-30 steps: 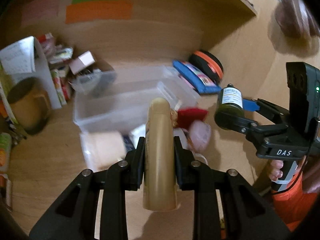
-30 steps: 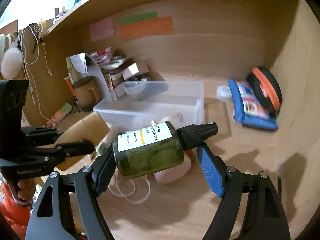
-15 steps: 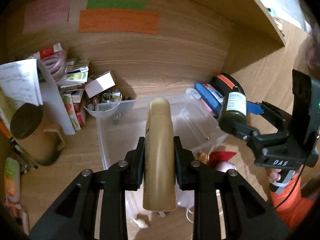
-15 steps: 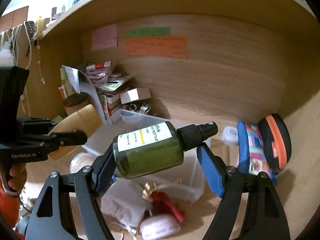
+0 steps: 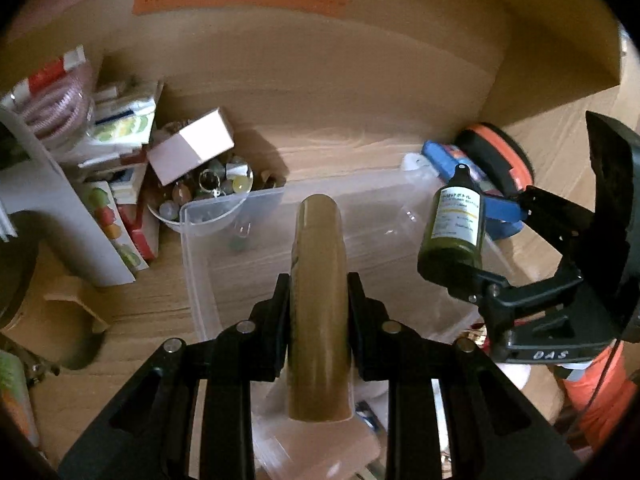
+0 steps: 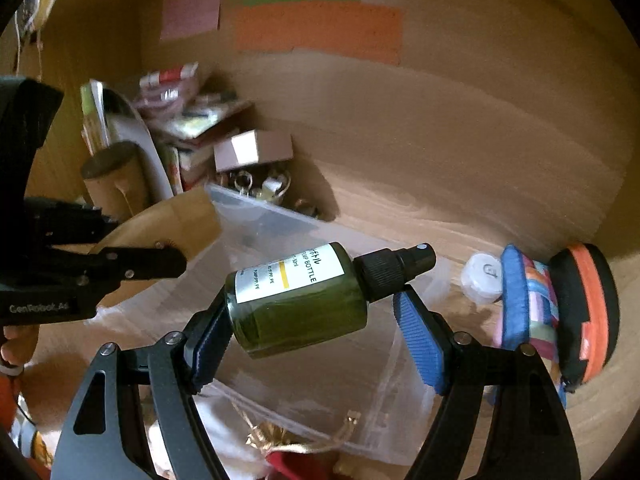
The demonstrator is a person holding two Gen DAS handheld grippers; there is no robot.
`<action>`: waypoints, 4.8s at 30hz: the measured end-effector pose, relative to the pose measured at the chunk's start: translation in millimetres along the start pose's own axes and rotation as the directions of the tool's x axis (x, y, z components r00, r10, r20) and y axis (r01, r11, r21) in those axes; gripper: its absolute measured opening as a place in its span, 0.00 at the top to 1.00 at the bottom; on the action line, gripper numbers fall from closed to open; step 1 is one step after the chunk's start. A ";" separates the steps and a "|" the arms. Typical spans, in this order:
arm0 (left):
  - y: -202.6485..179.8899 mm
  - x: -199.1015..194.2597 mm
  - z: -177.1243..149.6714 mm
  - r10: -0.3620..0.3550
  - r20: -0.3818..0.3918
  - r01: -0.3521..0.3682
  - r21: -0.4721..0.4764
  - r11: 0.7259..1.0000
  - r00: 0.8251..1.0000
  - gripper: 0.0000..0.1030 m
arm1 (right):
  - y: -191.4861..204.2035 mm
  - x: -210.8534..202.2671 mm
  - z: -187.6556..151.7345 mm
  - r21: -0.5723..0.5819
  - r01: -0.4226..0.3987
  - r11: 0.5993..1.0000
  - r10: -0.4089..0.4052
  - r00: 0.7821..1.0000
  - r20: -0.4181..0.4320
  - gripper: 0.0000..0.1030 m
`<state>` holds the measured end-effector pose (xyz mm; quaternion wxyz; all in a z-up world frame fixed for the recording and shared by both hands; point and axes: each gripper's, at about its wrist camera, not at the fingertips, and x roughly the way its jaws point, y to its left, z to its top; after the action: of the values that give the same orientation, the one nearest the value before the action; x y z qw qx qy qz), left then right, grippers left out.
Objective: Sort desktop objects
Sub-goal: 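Carry the held bottle and tube with both tools over the clear plastic bin, then open both tools to drop the bottle and tube into the bin, then move both tools back toward the remaining objects beside the bin, then grasp the beige plastic jar with the left tool while the right tool grasps the pink round device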
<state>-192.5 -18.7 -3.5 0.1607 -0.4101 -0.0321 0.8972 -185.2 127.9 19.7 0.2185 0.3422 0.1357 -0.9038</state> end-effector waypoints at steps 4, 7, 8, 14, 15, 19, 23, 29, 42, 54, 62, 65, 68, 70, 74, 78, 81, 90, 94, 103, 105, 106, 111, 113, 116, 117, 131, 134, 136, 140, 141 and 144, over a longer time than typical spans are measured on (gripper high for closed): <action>6.4 14.5 2.4 0.018 -0.027 -0.018 -0.004 1.000 0.999 0.75 | 4.8 17.4 0.9 -0.027 -0.002 1.000 0.001 0.998 -0.056 0.27; 12.2 18.2 1.9 0.033 -0.040 -0.034 -0.006 0.999 0.999 0.75 | 7.8 28.0 1.5 -0.042 -0.013 0.999 0.009 0.995 -0.104 0.27; 14.4 19.9 1.8 0.039 -0.046 -0.039 -0.008 0.999 0.998 0.75 | 9.0 31.7 1.8 -0.050 -0.015 0.999 0.009 0.992 -0.123 0.27; 19.9 24.8 0.3 0.070 -0.055 -0.071 -0.010 0.997 0.996 0.75 | 15.5 51.3 1.6 -0.116 -0.007 0.993 -0.019 0.976 -0.217 0.27; 19.4 25.4 0.1 0.074 -0.053 -0.074 -0.004 0.997 0.996 0.75 | 16.1 53.4 1.7 -0.120 -0.008 0.993 -0.019 0.974 -0.228 0.27; 16.3 27.2 -1.4 0.093 -0.050 -0.092 0.020 0.996 0.994 0.75 | 17.4 64.5 1.3 -0.133 -0.016 0.991 -0.022 0.960 -0.281 0.27; 15.4 27.5 -2.4 0.114 -0.044 -0.112 0.037 0.993 0.993 0.75 | 17.1 69.7 1.8 -0.127 -0.035 0.991 -0.007 0.948 -0.318 0.27; 13.5 27.9 -4.4 0.119 -0.042 -0.117 0.049 0.992 0.992 0.75 | 16.1 74.9 1.6 -0.119 -0.045 0.992 0.000 0.934 -0.356 0.26; 15.2 18.5 -4.0 0.113 -0.007 -0.112 0.041 0.993 0.994 0.53 | 17.8 70.8 0.6 -0.197 0.012 0.980 -0.078 0.940 -0.332 0.21; 18.1 -21.8 -3.0 0.189 0.084 -0.188 -0.021 0.982 0.978 0.34 | 25.5 33.7 -3.7 -0.240 0.061 0.969 -0.130 0.951 -0.282 0.21; 7.0 -59.0 -22.2 0.290 0.153 -0.291 -0.013 0.957 0.945 0.29 | 15.9 -17.4 -13.7 -0.160 0.049 0.986 -0.077 0.981 -0.178 0.21; 0.2 -74.3 -31.0 0.320 0.183 -0.324 -0.007 0.946 0.929 0.20 | 16.2 -37.5 -18.7 -0.115 0.048 0.992 -0.063 0.989 -0.134 0.21; -5.8 -91.2 -41.6 0.334 0.219 -0.339 -0.011 0.941 0.917 0.13 | 14.5 -59.1 -24.0 -0.062 0.043 0.997 -0.048 0.995 -0.088 0.21; -9.4 -99.3 -47.2 0.335 0.233 -0.341 -0.013 0.940 0.913 0.12 | 14.2 -74.8 -28.4 -0.027 0.040 0.999 -0.041 0.998 -0.055 0.20; -14.9 -108.7 -57.0 0.316 0.240 -0.321 -0.020 0.947 0.918 0.09 | 8.6 -103.5 -38.9 0.017 0.063 0.998 -0.063 0.998 0.020 0.14; -22.6 -109.9 -71.3 0.310 0.224 -0.313 -0.022 0.949 0.924 0.08 | 6.5 -125.7 -53.8 0.046 0.089 0.995 -0.093 0.991 0.093 0.06; -24.9 -101.3 -82.0 0.305 0.195 -0.307 -0.017 0.951 0.932 0.08 | 5.1 -135.1 -66.9 0.063 0.093 0.994 -0.100 0.988 0.116 0.06; -23.9 -56.3 -117.7 0.278 0.017 -0.277 -0.043 0.960 0.961 0.08 | -4.3 -115.7 -110.3 0.150 0.051 0.987 -0.055 0.998 0.022 0.06; -26.0 -46.4 -123.6 0.276 -0.008 -0.276 -0.051 0.960 0.961 0.08 | -3.4 -93.8 -130.5 0.164 0.045 0.985 -0.038 0.998 -0.044 0.06; -22.3 -22.5 -112.6 0.228 -0.054 -0.232 -0.094 0.968 0.972 0.08 | -13.2 -61.6 -145.2 0.228 -0.017 0.974 0.041 0.994 -0.099 0.06; -20.2 -15.8 -109.0 0.242 -0.062 -0.247 -0.091 0.965 0.968 0.08 | -15.9 -56.9 -144.1 0.233 -0.023 0.972 0.048 0.994 -0.103 0.06; -19.8 -11.3 -108.3 0.238 -0.073 -0.245 -0.092 0.965 0.968 0.08 | -16.9 -54.6 -143.5 0.235 -0.030 0.971 0.056 0.993 -0.104 0.07; -17.4 0.7 -107.5 0.245 -0.093 -0.254 -0.098 0.962 0.965 0.08 | -21.3 -39.3 -144.3 0.266 -0.088 0.960 0.125 0.984 -0.127 0.17; -16.7 3.9 -107.1 0.243 -0.098 -0.252 -0.100 0.963 0.965 0.08 | -22.1 -33.1 -145.5 0.280 -0.119 0.953 0.161 0.978 -0.135 0.23; -14.8 7.6 -106.2 0.244 -0.103 -0.254 -0.105 0.961 0.964 0.08 | -22.2 -25.5 -144.0 0.284 -0.132 0.950 0.178 0.974 -0.141 0.24; -14.2 8.7 -106.0 0.244 -0.103 -0.255 -0.107 0.961 0.964 0.08 | -22.3 -24.4 -143.1 0.283 -0.133 0.950 0.178 0.974 -0.141 0.25; -12.8 7.6 -104.8 0.224 -0.082 -0.232 -0.115 0.966 0.971 0.21 | -25.8 -35.4 -141.9 0.308 -0.156 0.938 0.195 0.976 -0.098 0.40; -9.9 6.3 -105.2 0.208 -0.079 -0.217 -0.135 0.967 0.975 0.21 | -28.9 -47.8 -141.4 0.316 -0.144 0.938 0.177 0.981 -0.081 0.40; -7.0 4.0 -106.0 0.198 -0.075 -0.207 -0.152 0.967 0.977 0.21 | -29.4 -57.1 -142.3 0.307 -0.111 0.945 0.143 0.986 -0.084 0.40; -4.8 -3.3 -107.1 0.190 -0.049 -0.196 -0.172 0.965 0.980 0.23 | -29.8 -67.5 -146.6 0.295 -0.086 0.951 0.128 0.984 -0.125 0.40; -4.7 -4.5 -107.1 0.192 -0.044 -0.197 -0.173 0.965 0.980 0.24 | -29.7 -70.0 -148.3 0.290 -0.079 0.954 0.123 0.983 -0.137 0.40; -5.5 -12.8 -106.5 0.200 -0.011 -0.199 -0.170 0.965 0.980 0.33 | -29.6 -79.2 -152.6 0.266 -0.036 0.963 0.081 0.984 -0.159 0.40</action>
<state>-103.8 -25.5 -63.6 0.0342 -0.4205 -0.0676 0.9041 -61.2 237.8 -35.0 0.1858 0.4470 0.0227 -0.8747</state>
